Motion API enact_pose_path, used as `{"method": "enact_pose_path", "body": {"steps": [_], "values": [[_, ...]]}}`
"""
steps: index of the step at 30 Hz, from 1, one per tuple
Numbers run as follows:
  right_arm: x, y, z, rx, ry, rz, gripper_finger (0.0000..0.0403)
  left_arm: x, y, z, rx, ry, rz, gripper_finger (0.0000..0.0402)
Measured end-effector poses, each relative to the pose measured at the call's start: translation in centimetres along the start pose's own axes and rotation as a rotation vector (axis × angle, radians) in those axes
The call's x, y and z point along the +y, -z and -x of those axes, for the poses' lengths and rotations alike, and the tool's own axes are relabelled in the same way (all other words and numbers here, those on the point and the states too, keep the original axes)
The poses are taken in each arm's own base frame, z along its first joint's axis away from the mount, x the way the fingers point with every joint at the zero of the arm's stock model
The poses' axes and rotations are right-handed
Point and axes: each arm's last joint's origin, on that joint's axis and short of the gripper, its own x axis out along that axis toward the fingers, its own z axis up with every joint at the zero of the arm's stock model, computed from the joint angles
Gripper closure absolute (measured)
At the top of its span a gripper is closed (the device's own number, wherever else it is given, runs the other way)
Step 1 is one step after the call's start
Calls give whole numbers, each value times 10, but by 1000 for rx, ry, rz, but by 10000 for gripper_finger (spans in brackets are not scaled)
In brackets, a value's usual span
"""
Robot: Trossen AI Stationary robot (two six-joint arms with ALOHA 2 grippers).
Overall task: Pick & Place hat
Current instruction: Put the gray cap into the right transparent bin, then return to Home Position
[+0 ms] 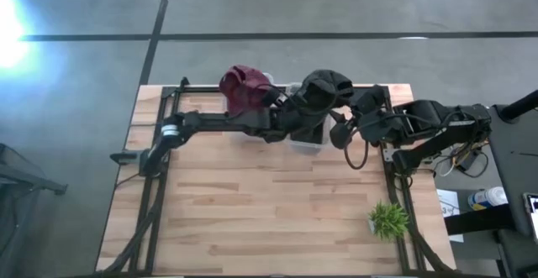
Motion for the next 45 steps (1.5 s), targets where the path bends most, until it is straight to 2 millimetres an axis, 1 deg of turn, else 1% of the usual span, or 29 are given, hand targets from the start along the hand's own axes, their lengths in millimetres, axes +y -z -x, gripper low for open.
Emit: {"method": "enact_pose_path", "body": {"steps": [5,8,12,15,19,21,23,27,31,33,35,37,40,42,45], "values": [[-5,7,-2,102,-5,45,188,2,6,12,39,-7,134,394],[-10,11,-4,155,12,48,188,-2,12,16,50,-5,213,394],[-18,12,-9,235,6,30,188,-9,14,21,100,86,324,384],[-21,14,-14,248,32,34,188,-13,18,22,139,130,387,361],[-25,18,-20,277,42,47,188,-14,25,22,198,150,364,319],[-26,23,-24,312,30,49,188,-12,25,27,225,181,363,298],[-27,30,-31,345,21,45,188,-10,21,36,226,206,367,278],[-29,46,-46,361,13,21,188,9,5,66,172,223,370,248],[-32,59,-62,335,-20,21,188,36,-10,103,92,222,281,238],[-35,60,-75,313,-38,-21,188,50,-14,123,37,189,279,238],[-42,57,-94,236,-13,-91,188,65,-16,138,-20,151,296,237],[-49,51,-115,162,3,-145,188,77,-12,143,-26,132,289,237],[-57,52,-142,173,0,-205,188,91,6,141,22,94,260,237],[-61,56,-154,204,24,-240,188,99,19,142,46,81,285,237],[-68,61,-168,218,101,-243,188,113,36,145,61,76,328,237]]}}
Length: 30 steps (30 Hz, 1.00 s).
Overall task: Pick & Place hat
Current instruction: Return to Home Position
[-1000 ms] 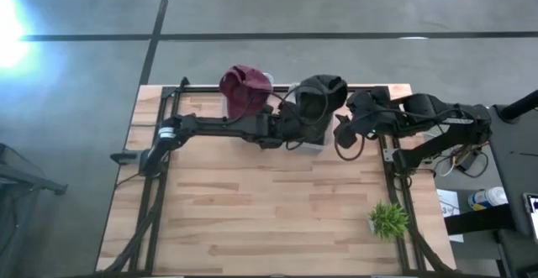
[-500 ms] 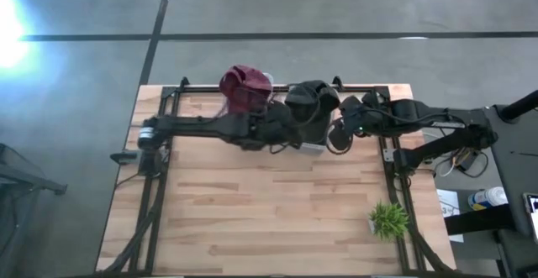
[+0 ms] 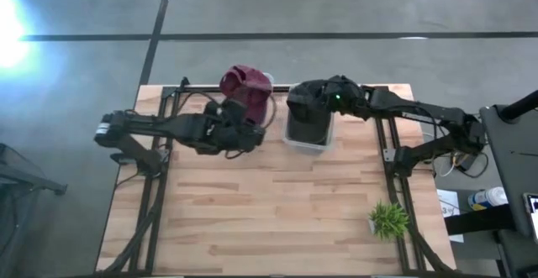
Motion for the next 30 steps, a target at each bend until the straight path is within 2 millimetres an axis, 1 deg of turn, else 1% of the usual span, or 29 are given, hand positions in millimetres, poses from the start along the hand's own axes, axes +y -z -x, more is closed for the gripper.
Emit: {"method": "enact_pose_path", "body": {"steps": [4,6,8,9,10,12,14,16,19,21,23,24,27,28,30], "values": [[-3,-5,-17,-23,45,-28,188,18,16,-2,19,-16,35,237],[-4,-4,-32,62,7,-35,188,27,23,-4,30,-26,41,237],[-4,3,-49,205,-41,-59,188,36,30,-5,57,-23,47,237],[-2,7,-55,249,-50,-66,188,38,34,-6,71,-22,45,237],[0,8,-58,264,-54,-62,188,41,39,-7,85,-21,40,237],[11,4,-53,237,-86,-52,188,46,47,-9,110,-23,27,237],[24,-9,-39,163,-133,-51,188,53,51,-8,126,-16,24,237],[31,-25,-16,99,-184,-60,188,59,52,-4,137,0,31,237],[32,-52,34,-39,-258,-57,188,68,42,8,124,75,39,237],[30,-57,69,-126,-315,-16,188,75,32,18,86,174,-1,237],[26,-53,99,-181,-382,23,188,78,27,24,38,317,-44,240],[24,-47,112,-193,-419,44,188,79,28,25,11,413,-57,242],[16,-21,140,-199,-526,86,188,79,38,22,-85,735,-44,249],[14,-13,146,-196,-546,94,188,81,42,20,-119,800,-19,251],[4,5,154,-154,-541,93,188,91,49,16,-184,792,36,254]]}}
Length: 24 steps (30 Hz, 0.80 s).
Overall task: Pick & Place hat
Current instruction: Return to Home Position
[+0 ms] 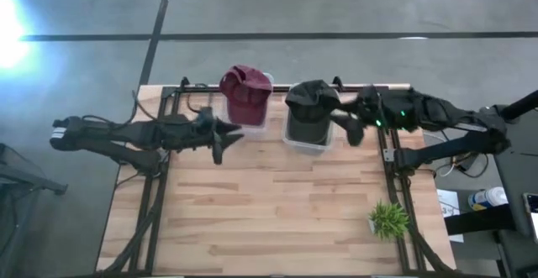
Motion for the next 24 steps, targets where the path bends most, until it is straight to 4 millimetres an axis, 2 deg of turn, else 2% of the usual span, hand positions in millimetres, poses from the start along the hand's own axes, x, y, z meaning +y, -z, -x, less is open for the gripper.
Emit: {"method": "enact_pose_path", "body": {"steps": [2,4,7,11,19,24], "values": [[-5,11,12,26,7,-90,188,11,9,9,-13,-61,53,254],[-10,18,24,37,-29,-239,188,17,19,17,-2,-47,179,255],[-9,26,29,-41,-147,-158,188,18,31,25,-7,163,118,254],[-12,47,21,-127,-239,-45,188,26,56,31,-41,351,102,255],[-33,102,-2,-154,-277,-37,188,51,102,48,-75,374,112,255],[-43,125,-11,-258,-327,-73,188,65,127,56,-67,373,146,255]]}}
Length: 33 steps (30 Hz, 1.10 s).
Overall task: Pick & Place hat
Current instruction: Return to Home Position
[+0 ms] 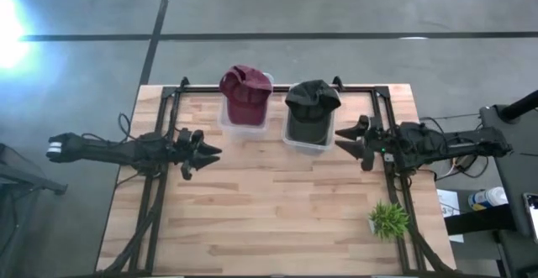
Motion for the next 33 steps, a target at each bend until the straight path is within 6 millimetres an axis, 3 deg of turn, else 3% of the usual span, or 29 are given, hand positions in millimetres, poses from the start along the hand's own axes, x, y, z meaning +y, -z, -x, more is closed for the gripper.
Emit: {"method": "enact_pose_path", "body": {"steps": [9,19,33], "values": [[-14,26,1,-101,-51,-36,188,11,21,17,-18,29,6,255],[-22,37,1,-165,-21,14,188,14,27,28,55,-4,-20,255],[-46,81,7,-165,-30,14,188,17,30,29,57,-38,-2,255]]}}
